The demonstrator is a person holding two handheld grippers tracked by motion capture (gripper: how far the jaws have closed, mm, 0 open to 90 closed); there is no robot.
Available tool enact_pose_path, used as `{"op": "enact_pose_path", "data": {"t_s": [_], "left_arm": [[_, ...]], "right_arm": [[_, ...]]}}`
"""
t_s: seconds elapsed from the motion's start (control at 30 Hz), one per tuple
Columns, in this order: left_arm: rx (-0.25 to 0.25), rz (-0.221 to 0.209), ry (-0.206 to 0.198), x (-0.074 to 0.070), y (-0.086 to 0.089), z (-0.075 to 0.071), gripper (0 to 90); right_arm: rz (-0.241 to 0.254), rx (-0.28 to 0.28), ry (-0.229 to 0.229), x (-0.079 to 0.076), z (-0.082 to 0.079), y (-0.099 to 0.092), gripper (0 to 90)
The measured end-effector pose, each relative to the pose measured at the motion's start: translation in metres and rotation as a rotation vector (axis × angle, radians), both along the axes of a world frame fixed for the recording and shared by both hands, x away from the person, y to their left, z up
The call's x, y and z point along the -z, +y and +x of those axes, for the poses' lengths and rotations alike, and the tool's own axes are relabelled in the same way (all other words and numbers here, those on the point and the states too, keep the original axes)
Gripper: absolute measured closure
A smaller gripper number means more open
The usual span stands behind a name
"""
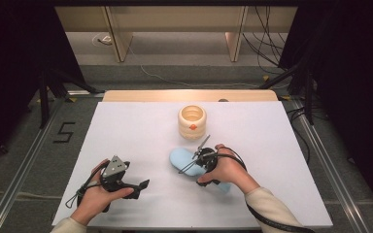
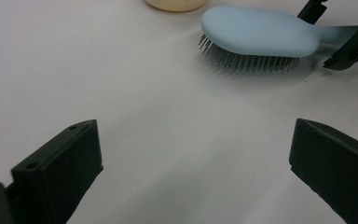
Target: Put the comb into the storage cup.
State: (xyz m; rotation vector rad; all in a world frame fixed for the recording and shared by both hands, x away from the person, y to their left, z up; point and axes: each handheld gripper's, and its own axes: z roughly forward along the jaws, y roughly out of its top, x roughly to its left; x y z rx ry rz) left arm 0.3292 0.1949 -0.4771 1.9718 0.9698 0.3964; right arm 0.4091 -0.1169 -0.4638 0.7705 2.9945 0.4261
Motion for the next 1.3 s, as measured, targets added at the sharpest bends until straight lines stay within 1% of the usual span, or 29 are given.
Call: {"op": "enact_pose_path", "data": {"t_s": [0.1, 0.13, 0.17, 0.2, 0.3, 0.33, 0.37, 0.43, 0.47, 0.5, 0.53, 0.57, 0.63, 0.7, 0.83, 0.87, 0.9, 0.93, 0.97, 1.07, 1.27, 1.3], "left_arm": [[-0.001, 0.0, 0.0, 0.0, 0.0, 0.0, 1.8], [-0.001, 0.002, 0.002, 0.0, 0.0, 0.0, 1.8], [-0.001, 0.002, 0.002, 0.0, 0.0, 0.0, 1.8], [-0.001, 0.001, 0.001, 0.0, 0.0, 0.0, 1.8], [-0.001, 0.0, 0.002, 0.0, 0.0, 0.0, 1.9], [-0.001, 0.001, 0.003, 0.001, 0.0, 0.0, 1.9], [-0.001, 0.001, 0.003, 0.001, 0.0, 0.0, 2.0], [0.0, 0.0, 0.003, 0.001, 0.0, 0.0, 2.1], [0.001, 0.001, 0.004, 0.001, 0.0, 0.0, 2.2], [0.001, 0.001, 0.004, 0.001, 0.0, 0.0, 2.3], [0.001, 0.001, 0.004, 0.001, 0.0, 0.0, 2.3], [0.001, 0.001, 0.004, 0.001, 0.0, 0.0, 2.3], [0.001, 0.001, 0.004, 0.001, 0.0, 0.0, 2.4], [0.003, 0.003, 0.005, 0.001, 0.0, 0.0, 2.5], [0.003, 0.002, 0.005, 0.001, 0.0, 0.0, 2.7], [0.004, 0.002, 0.006, 0.001, 0.0, 0.0, 2.7], [0.004, 0.002, 0.006, 0.001, 0.0, 0.0, 2.7], [0.004, 0.003, 0.006, 0.001, -0.001, 0.0, 2.8], [0.004, 0.003, 0.006, 0.001, -0.001, 0.0, 2.8], [0.003, 0.002, 0.006, 0.001, -0.001, 0.0, 2.9], [0.004, 0.002, 0.006, 0.001, -0.001, 0.0, 3.0], [0.004, 0.002, 0.006, 0.001, -0.001, 0.0, 3.0]], "right_arm": [[0.006, 0.003, -0.005, 0.0, 0.0, 0.001, 33.5], [-0.005, 0.003, -0.005, 0.0, 0.0, 0.004, 34.1], [-0.005, 0.003, -0.005, 0.0, 0.0, 0.004, 34.1], [-0.022, -0.006, -0.016, 0.0, 0.0, 0.005, 35.1], [-0.028, 0.0, -0.023, 0.0, 0.0, 0.006, 37.3], [-0.041, -0.002, -0.032, 0.0, 0.0, 0.007, 39.4], [-0.053, -0.006, -0.037, 0.0, 0.0, 0.008, 39.6], [-0.053, -0.006, -0.038, 0.0, -0.001, 0.009, 39.9], [-0.067, -0.007, -0.038, 0.0, -0.001, 0.011, 41.6], [-0.067, -0.007, -0.038, 0.0, -0.001, 0.011, 41.6], [-0.073, -0.014, -0.042, -0.001, -0.002, 0.013, 44.4], [-0.073, -0.014, -0.042, -0.001, -0.002, 0.013, 44.4], [-0.083, -0.021, -0.039, -0.002, -0.003, 0.015, 48.7], [-0.094, -0.013, -0.033, -0.002, -0.005, 0.017, 52.6], [-0.094, -0.004, -0.028, -0.003, -0.006, 0.017, 55.3], [-0.09, -0.002, -0.033, -0.002, -0.007, 0.017, 58.0], [-0.09, -0.002, -0.033, -0.002, -0.007, 0.017, 58.0], [-0.101, 0.0, -0.031, -0.003, -0.008, 0.018, 62.4], [-0.098, -0.005, -0.03, -0.003, -0.009, 0.019, 64.7], [-0.09, 0.006, -0.028, -0.003, -0.01, 0.018, 69.1], [-0.089, 0.008, -0.027, -0.004, -0.01, 0.017, 70.2], [-0.08, 0.012, -0.028, -0.003, -0.011, 0.017, 70.2]]}}
